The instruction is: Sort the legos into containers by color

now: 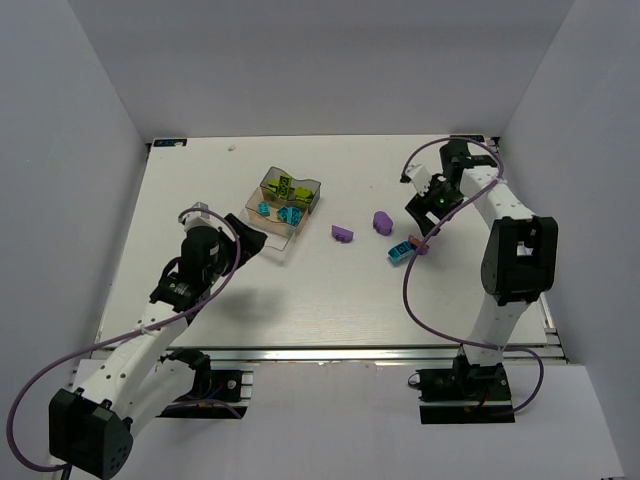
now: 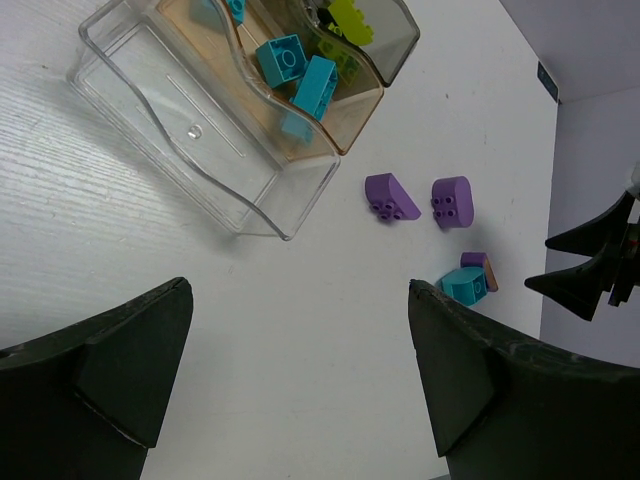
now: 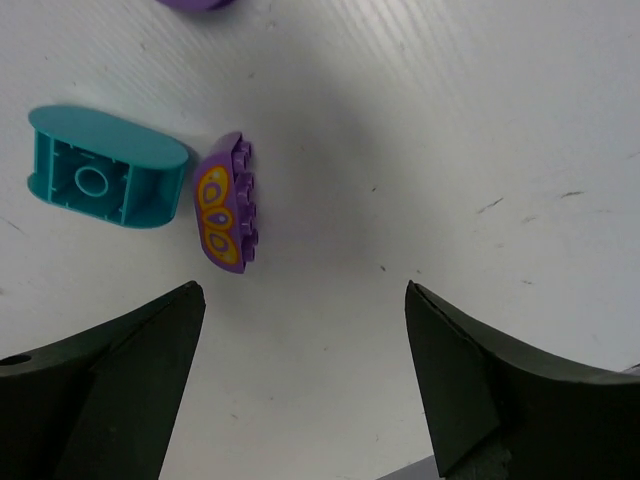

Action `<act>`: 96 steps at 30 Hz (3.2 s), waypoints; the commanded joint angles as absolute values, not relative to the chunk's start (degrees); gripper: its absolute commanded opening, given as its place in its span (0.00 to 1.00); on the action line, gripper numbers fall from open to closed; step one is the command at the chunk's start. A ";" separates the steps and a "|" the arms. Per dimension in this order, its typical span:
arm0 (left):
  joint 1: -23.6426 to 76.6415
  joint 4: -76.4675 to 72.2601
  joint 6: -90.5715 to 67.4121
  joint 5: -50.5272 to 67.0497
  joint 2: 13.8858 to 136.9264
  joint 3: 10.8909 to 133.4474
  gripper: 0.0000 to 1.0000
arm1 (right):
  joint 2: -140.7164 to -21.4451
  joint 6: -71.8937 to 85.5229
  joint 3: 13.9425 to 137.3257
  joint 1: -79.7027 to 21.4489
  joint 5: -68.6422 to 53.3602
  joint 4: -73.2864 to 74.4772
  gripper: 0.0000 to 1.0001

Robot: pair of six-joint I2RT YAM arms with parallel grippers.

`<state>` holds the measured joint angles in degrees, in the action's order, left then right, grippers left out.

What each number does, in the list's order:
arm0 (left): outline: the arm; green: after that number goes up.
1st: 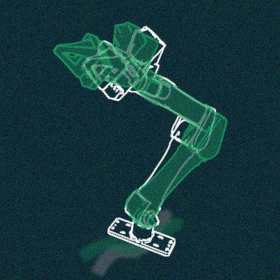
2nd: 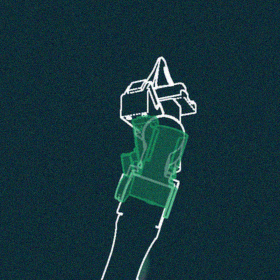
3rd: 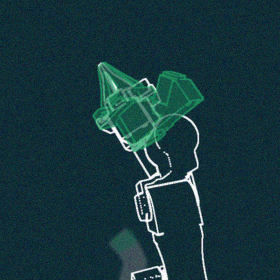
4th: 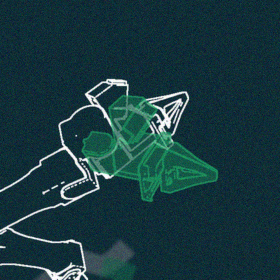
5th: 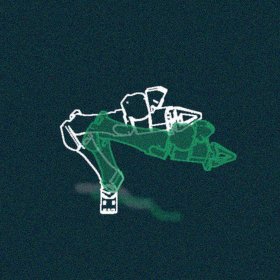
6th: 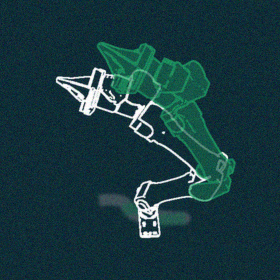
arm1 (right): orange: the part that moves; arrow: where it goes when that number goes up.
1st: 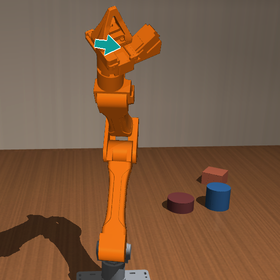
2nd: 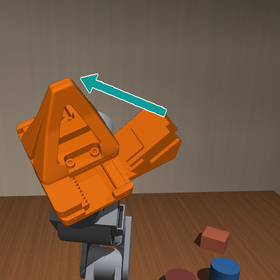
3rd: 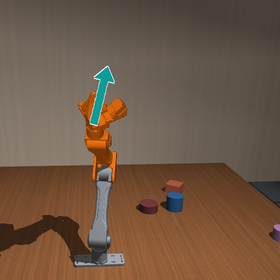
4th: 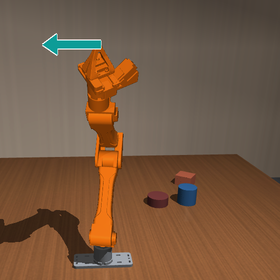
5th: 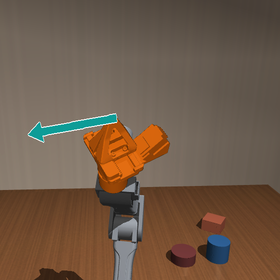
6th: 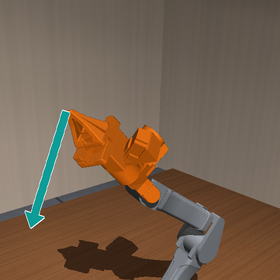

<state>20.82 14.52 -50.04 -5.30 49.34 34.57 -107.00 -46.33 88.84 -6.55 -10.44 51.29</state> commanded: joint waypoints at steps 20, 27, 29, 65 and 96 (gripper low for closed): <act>20.74 14.85 -50.80 -5.01 45.79 33.22 0.98 | -114.34 -46.76 85.96 -6.50 -14.85 53.09 0.74; 20.74 14.85 -50.80 -4.83 46.14 33.40 0.98 | -115.66 -44.39 84.99 -7.56 -15.03 49.93 0.61; 20.74 15.38 -50.63 -5.10 45.88 33.66 0.98 | -115.49 -44.03 84.55 -7.56 -13.81 48.44 0.56; 20.74 23.56 -49.92 -11.51 36.39 40.17 0.57 | -110.82 -6.34 97.80 -42.45 -29.81 7.30 0.00; 20.83 16.70 -49.92 -0.89 39.02 39.11 0.73 | -121.12 -17.21 102.92 -46.50 -22.06 9.92 0.87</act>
